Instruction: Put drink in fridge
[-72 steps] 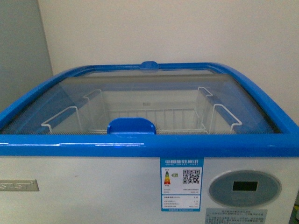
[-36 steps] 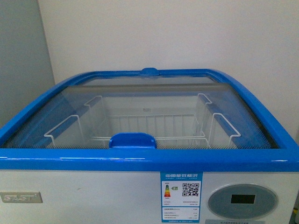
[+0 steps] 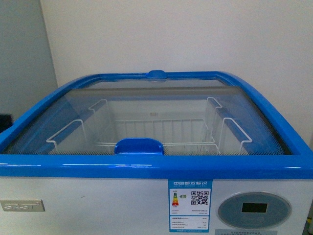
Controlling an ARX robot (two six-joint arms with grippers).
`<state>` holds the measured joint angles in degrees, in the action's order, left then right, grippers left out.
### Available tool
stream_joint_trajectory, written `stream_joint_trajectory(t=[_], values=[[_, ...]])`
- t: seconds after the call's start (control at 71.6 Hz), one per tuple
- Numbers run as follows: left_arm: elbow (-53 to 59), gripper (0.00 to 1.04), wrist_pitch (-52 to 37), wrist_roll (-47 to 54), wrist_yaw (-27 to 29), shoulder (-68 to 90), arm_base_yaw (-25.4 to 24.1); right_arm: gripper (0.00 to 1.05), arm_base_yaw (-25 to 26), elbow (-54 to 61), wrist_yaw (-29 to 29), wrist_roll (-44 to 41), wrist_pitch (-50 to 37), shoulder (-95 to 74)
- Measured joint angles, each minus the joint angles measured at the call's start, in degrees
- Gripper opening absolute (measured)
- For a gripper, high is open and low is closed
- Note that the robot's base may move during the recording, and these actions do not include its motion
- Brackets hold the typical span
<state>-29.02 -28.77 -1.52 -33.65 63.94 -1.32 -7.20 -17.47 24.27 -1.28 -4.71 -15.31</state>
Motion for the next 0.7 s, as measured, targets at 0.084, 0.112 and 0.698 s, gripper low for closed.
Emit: stream_joint_trajectory(t=[0.084,0.112,0.698], values=[[-6.19,0.97,-0.66,4.81,-0.79,5.14,2.8,0.38,0.0,0.0,0.02,0.0,0.0,0.0],[-7.72,0.97,-0.61,6.16,-0.94,6.25,3.5,0.38,0.0,0.0,-0.04,0.0,0.0,0.0],[-35.8,0.97,28.46,51.39,-3.78,27.61,16.59,0.38,0.0,0.0,-0.07,0.0,0.0,0.0]])
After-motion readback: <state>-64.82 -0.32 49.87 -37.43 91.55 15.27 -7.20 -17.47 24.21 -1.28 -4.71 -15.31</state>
